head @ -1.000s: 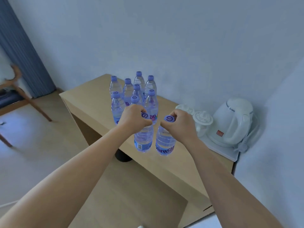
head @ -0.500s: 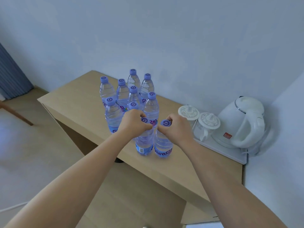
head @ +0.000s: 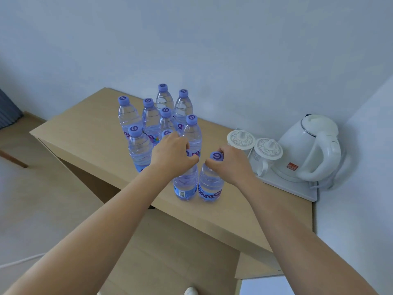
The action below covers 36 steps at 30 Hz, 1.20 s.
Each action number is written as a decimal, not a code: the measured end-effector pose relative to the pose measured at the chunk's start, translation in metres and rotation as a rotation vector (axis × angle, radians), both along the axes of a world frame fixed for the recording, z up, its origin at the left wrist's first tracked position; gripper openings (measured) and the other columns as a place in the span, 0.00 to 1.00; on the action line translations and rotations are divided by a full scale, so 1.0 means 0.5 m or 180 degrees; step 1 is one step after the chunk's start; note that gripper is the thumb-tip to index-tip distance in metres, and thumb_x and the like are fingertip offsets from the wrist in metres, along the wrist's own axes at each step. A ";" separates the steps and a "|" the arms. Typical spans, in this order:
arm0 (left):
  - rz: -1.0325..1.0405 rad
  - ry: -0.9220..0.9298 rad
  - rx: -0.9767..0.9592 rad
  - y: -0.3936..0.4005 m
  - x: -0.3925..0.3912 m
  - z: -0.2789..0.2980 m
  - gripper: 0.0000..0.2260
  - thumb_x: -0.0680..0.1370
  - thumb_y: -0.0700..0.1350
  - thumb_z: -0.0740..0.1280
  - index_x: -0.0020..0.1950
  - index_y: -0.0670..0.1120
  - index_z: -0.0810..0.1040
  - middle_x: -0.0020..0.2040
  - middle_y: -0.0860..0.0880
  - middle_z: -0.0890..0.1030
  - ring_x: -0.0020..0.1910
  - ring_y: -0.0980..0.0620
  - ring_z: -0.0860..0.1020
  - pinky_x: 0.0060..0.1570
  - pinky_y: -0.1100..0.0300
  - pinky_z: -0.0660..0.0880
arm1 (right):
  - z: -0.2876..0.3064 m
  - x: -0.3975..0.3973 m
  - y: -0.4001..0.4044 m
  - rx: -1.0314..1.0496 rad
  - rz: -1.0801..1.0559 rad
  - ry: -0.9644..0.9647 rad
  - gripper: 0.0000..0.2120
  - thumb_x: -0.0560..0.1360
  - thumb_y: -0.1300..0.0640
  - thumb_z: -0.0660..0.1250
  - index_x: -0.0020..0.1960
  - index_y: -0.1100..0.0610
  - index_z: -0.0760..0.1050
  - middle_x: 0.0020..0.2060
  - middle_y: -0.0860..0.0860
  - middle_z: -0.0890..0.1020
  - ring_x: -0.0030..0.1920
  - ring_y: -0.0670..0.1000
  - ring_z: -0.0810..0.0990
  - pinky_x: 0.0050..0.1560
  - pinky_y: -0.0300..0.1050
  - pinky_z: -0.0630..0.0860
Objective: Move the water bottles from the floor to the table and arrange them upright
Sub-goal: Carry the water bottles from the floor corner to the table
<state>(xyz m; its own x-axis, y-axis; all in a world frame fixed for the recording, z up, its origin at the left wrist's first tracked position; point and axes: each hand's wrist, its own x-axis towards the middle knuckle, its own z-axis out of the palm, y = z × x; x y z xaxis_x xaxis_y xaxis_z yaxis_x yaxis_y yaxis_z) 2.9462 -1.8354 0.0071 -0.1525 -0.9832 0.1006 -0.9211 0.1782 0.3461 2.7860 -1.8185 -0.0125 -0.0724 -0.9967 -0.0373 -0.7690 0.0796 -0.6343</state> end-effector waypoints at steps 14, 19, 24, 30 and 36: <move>-0.0438 0.0575 -0.0224 0.079 -0.081 0.048 0.10 0.72 0.50 0.65 0.49 0.46 0.77 0.49 0.49 0.77 0.48 0.48 0.75 0.42 0.58 0.68 | 0.008 -0.052 0.110 -0.0261 -0.0371 -0.0092 0.08 0.70 0.50 0.63 0.43 0.54 0.72 0.32 0.45 0.72 0.38 0.51 0.74 0.39 0.43 0.67; -0.0710 0.0614 0.0140 0.156 -0.147 0.040 0.08 0.71 0.49 0.65 0.47 0.48 0.76 0.41 0.53 0.77 0.43 0.51 0.75 0.41 0.59 0.70 | 0.001 -0.092 0.217 -0.0136 -0.0672 -0.0136 0.07 0.70 0.54 0.62 0.42 0.58 0.74 0.32 0.49 0.75 0.40 0.54 0.76 0.42 0.48 0.73; -0.1089 0.0331 0.0436 0.265 -0.211 0.008 0.05 0.70 0.50 0.64 0.43 0.51 0.73 0.41 0.53 0.79 0.44 0.50 0.77 0.40 0.59 0.69 | -0.030 -0.136 0.370 0.0021 -0.0914 -0.0092 0.05 0.71 0.52 0.62 0.42 0.54 0.70 0.37 0.49 0.74 0.41 0.52 0.73 0.43 0.47 0.71; -0.1685 -0.0047 0.0743 0.412 -0.256 -0.021 0.10 0.71 0.53 0.64 0.48 0.50 0.75 0.47 0.51 0.79 0.47 0.49 0.76 0.44 0.56 0.73 | -0.055 -0.148 0.546 0.0183 -0.1313 -0.0320 0.09 0.73 0.50 0.61 0.38 0.54 0.68 0.33 0.46 0.72 0.35 0.50 0.71 0.37 0.44 0.69; -0.2065 -0.0056 0.0709 0.539 -0.317 -0.036 0.08 0.71 0.52 0.64 0.45 0.49 0.76 0.44 0.52 0.79 0.44 0.50 0.76 0.37 0.60 0.68 | -0.056 -0.186 0.698 0.0111 -0.1729 -0.0302 0.13 0.73 0.49 0.63 0.41 0.59 0.73 0.32 0.49 0.74 0.33 0.51 0.71 0.35 0.43 0.69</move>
